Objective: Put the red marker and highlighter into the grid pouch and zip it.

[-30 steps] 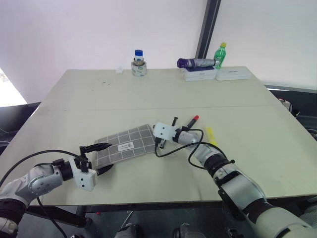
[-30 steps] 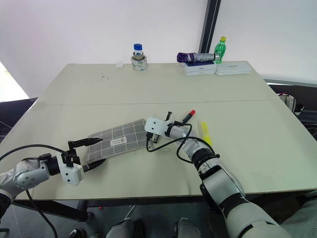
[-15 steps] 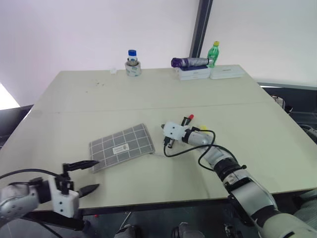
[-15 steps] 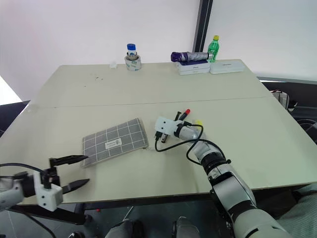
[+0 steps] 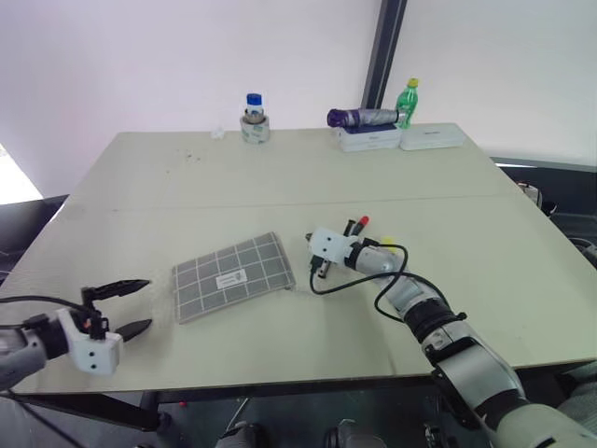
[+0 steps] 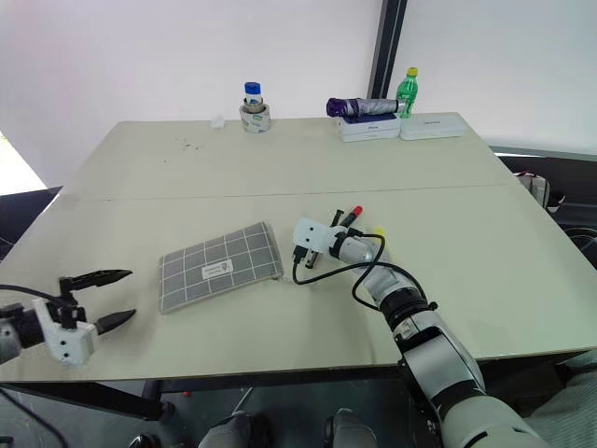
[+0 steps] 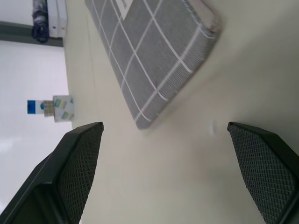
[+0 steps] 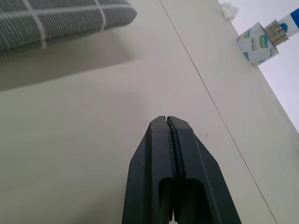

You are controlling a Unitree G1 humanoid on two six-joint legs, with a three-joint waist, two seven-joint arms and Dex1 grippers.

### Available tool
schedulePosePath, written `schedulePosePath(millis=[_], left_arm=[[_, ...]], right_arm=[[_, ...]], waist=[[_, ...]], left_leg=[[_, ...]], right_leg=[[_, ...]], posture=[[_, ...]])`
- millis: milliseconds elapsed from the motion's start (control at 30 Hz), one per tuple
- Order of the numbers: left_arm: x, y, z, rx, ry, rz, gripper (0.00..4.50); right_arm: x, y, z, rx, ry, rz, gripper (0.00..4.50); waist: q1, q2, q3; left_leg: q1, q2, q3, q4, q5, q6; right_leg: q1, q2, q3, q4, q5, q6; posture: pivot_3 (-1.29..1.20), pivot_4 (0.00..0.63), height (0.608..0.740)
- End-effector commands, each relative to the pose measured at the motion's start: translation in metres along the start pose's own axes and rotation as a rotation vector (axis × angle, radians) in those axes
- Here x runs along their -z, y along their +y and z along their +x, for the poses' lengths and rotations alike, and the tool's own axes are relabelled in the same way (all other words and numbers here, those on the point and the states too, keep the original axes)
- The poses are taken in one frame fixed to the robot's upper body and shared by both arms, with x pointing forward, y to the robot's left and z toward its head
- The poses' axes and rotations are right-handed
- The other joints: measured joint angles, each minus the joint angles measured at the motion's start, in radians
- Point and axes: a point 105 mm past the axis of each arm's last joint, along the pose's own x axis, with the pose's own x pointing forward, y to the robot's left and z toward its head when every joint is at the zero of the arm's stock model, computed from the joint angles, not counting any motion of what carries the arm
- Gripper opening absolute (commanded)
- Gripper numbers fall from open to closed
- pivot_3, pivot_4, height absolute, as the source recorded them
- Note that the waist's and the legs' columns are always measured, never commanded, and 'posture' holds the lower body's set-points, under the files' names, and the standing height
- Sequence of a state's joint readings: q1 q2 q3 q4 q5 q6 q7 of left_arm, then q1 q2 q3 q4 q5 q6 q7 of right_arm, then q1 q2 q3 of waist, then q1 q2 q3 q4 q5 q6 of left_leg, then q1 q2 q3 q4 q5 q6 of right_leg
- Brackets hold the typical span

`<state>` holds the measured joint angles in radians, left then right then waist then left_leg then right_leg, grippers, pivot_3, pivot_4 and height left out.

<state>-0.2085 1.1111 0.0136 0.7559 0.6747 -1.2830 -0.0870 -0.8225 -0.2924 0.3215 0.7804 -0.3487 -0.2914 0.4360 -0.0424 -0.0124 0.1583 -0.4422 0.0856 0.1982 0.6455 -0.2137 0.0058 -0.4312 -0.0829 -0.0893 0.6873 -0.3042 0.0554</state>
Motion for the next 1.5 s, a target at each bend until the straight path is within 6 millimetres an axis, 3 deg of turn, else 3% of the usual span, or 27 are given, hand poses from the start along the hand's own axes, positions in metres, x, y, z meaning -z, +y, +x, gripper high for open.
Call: schedulePosePath(millis=[33,367,900,1133,1300,1500], left_arm=[[-0.004,-0.006,0.011,0.032,-0.050,0.008,4.50],[-0.026,-0.013,0.039,0.055,-0.208,0.014,4.50],[-0.037,-0.014,0.057,0.046,-0.272,0.007,4.50],[-0.039,-0.014,0.058,0.044,-0.282,0.011,4.50],[-0.039,-0.014,0.060,0.042,-0.281,0.013,4.50],[-0.042,-0.017,0.062,0.048,-0.289,0.011,4.50]], right_arm=[[-0.010,-0.011,0.003,0.041,-0.027,-0.003,0.01],[-0.015,-0.002,0.016,0.034,-0.028,0.020,0.01],[-0.033,0.018,0.025,-0.067,-0.105,0.006,0.01],[-0.024,-0.008,0.025,0.039,-0.037,-0.055,0.01],[-0.024,0.004,0.027,-0.004,-0.050,-0.036,0.01],[-0.040,0.025,0.033,-0.068,-0.115,-0.051,0.01]], waist=[[-0.001,0.000,0.000],[0.002,0.000,0.000],[0.003,0.000,0.000],[0.002,0.000,0.000],[0.000,0.000,0.000],[0.001,0.001,0.000]], left_leg=[[0.000,0.000,0.000,0.000,0.000,0.000],[0.000,0.000,0.001,0.000,0.000,0.000],[0.000,0.000,0.001,0.001,0.000,0.000],[0.000,0.000,0.001,0.001,0.000,0.000],[0.000,0.000,0.001,0.001,0.000,0.000],[0.000,0.000,0.001,0.001,0.000,0.000]], right_leg=[[0.000,0.000,0.000,0.000,0.000,0.000],[0.000,-0.001,0.001,0.000,0.000,0.000],[0.000,-0.001,0.001,0.001,0.000,0.000],[0.000,-0.001,0.001,0.001,0.000,0.000],[0.000,-0.001,0.001,0.001,0.000,0.000],[0.000,-0.001,0.001,0.001,0.000,0.000]], posture=[[0.00,0.150,0.738],[0.00,0.150,0.738],[0.00,0.150,0.738],[0.00,0.150,0.738],[0.00,0.150,0.738],[0.00,0.150,0.738]])
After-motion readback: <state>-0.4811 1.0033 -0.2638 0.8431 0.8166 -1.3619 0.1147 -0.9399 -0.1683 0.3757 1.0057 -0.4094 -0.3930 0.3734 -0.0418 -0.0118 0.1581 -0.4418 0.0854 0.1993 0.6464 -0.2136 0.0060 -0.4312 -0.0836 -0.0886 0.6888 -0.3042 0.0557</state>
